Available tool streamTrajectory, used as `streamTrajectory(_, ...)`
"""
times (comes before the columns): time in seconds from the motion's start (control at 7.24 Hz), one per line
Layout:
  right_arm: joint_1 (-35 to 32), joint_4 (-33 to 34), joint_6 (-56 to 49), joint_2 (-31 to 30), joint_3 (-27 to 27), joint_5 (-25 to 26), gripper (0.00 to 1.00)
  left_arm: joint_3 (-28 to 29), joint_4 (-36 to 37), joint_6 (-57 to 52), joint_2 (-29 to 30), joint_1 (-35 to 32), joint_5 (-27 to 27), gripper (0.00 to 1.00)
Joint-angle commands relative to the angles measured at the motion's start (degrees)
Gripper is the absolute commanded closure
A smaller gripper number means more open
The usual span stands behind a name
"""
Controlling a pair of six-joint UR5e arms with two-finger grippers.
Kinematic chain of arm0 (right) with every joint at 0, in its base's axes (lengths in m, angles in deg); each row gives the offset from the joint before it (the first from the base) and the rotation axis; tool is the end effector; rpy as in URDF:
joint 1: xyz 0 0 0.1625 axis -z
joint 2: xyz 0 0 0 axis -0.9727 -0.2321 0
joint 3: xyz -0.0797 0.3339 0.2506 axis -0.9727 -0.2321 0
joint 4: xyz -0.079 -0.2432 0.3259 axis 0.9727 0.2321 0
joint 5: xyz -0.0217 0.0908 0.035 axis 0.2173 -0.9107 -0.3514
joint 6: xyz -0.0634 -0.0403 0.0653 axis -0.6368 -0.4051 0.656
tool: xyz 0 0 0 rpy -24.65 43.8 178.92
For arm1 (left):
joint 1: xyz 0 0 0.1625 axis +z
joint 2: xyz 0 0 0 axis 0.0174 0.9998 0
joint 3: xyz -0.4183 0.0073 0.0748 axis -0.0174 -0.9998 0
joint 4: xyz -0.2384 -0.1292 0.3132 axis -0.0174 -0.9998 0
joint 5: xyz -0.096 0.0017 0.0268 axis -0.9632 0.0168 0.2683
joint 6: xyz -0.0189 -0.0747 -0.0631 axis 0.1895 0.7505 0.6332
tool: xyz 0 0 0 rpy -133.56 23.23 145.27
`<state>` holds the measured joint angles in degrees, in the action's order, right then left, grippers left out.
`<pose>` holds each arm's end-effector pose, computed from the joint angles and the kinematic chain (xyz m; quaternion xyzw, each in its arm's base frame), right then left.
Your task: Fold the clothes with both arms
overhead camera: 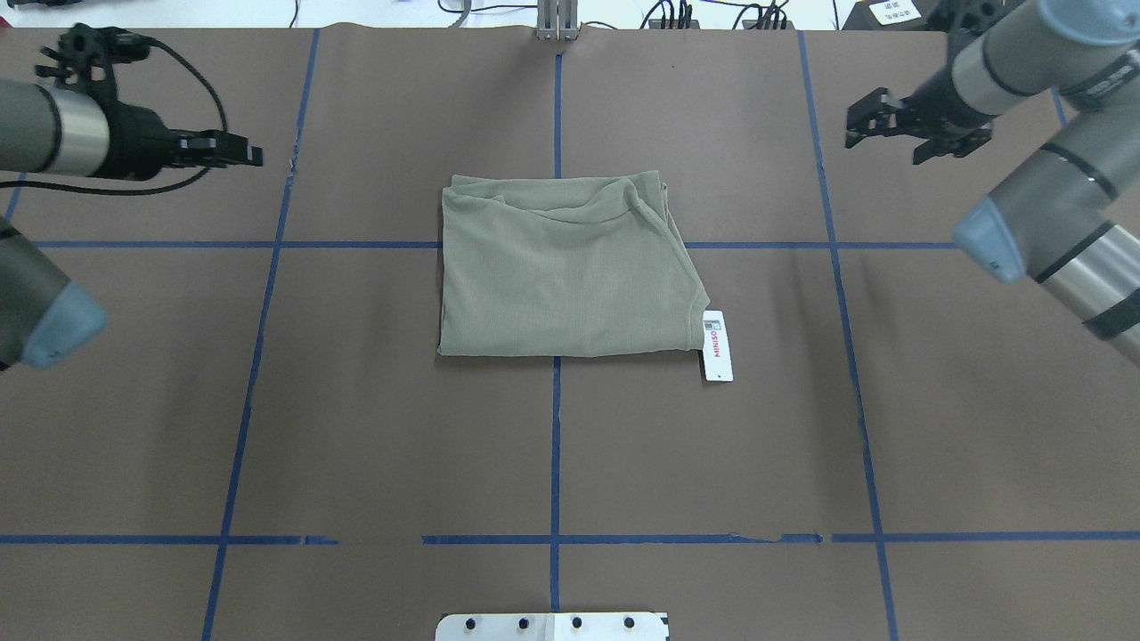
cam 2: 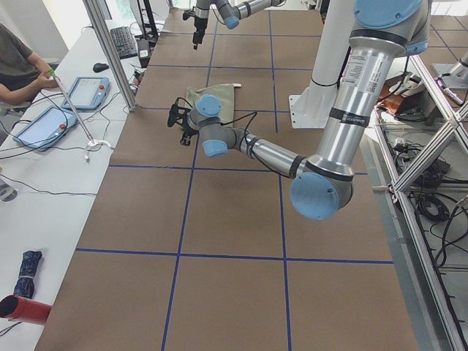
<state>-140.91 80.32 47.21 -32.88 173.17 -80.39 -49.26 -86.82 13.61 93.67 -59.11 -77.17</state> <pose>-0.2158 -0.6255 0.4478 0.0756 -0.4210 0.1019 0.8981 0.2244 -0.5630 0.4137 0.2575 0.4998 -0.0322 0.8264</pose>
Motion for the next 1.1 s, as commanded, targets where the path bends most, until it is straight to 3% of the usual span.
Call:
streamTrajectory(0.0, -10.33, 6.52, -23.92, -6.38, -0.16, -4.32, 0.0, -0.26, 9.42, -22.95, -3.0, -13.14, -10.55, 0.38)
streamTrajectory(0.28, -17.46, 16.27, -43.02, -8.33, -1.47, -6.87, 0.0, -1.05, 25.13, -45.03, -5.19, -24.39, -15.91, 0.34)
streamTrajectory(0.41, -18.8, 20.41, -49.54, -9.03, -1.91, -7.14, 0.0, -3.31, 34.27, -49.39, -5.46, -26.71, -16.82, 0.28)
streamTrajectory(0.55, -20.03, 22.28, -53.26, -10.43, -1.83, -7.84, 0.0, -5.95, 39.67, -52.04, -7.81, -27.16, -16.82, 0.13)
streamTrajectory(0.69, -21.09, 22.73, -53.82, -11.84, -1.66, -10.02, 0.0, -6.49, 41.12, -53.98, -10.62, -27.26, -16.65, 0.0)
streamTrajectory(0.97, -21.89, 22.91, -53.74, -12.38, -0.87, -10.31, 0.0, -6.59, 41.04, -54.0, -13.88, -27.78, -16.3, 0.0)
